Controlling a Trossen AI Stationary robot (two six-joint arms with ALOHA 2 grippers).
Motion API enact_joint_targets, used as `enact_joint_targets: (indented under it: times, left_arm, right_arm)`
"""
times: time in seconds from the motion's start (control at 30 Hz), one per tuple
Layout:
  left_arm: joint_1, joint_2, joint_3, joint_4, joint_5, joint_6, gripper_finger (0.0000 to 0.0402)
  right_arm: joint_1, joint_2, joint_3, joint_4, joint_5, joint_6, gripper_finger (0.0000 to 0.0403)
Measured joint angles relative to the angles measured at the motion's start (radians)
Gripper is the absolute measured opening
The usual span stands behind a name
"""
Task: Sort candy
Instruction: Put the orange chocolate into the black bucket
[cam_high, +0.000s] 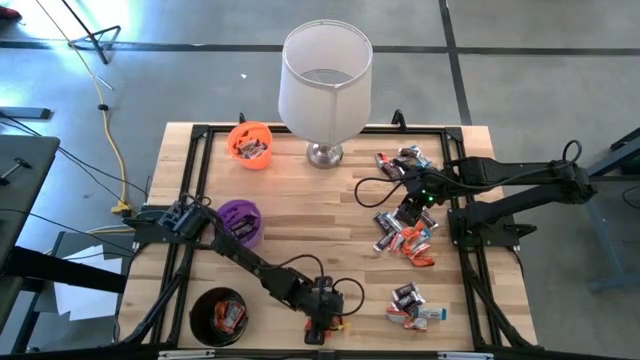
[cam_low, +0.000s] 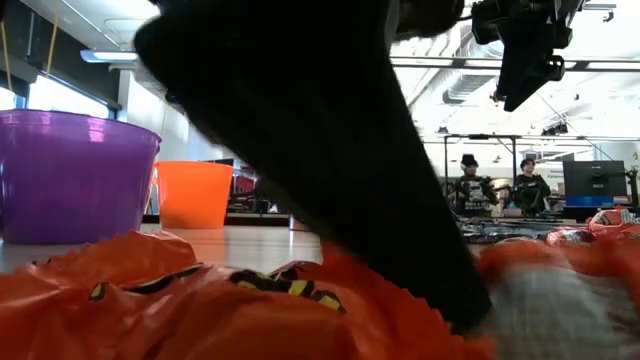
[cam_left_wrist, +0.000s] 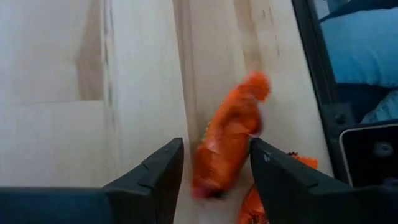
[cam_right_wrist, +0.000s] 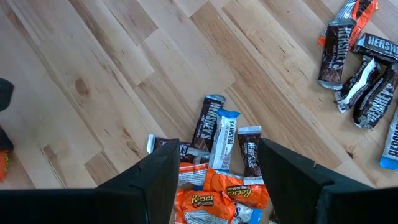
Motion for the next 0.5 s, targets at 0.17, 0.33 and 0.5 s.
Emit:
enact_joint_targets:
  times: [0.17,0.33,0.5]
  left_arm:
    - [0.005,0.018,0.005,-0.016,-0.004,-0.008,0.0183]
    - [0.024,0.015,0.004,-0.022,0.002,-0.094,0.0164]
    - [0.040,0.014,0.002,-0.007,0.005,-0.177,0.0107]
  right_arm:
    - [0.000,0.000,0.000,0.000,0.000,0.000,0.0211]
    - [0.000,0.000,0.000,0.000,0.000,0.000,0.0211]
    - [0.000,0.000,0.000,0.000,0.000,0.000,0.0211]
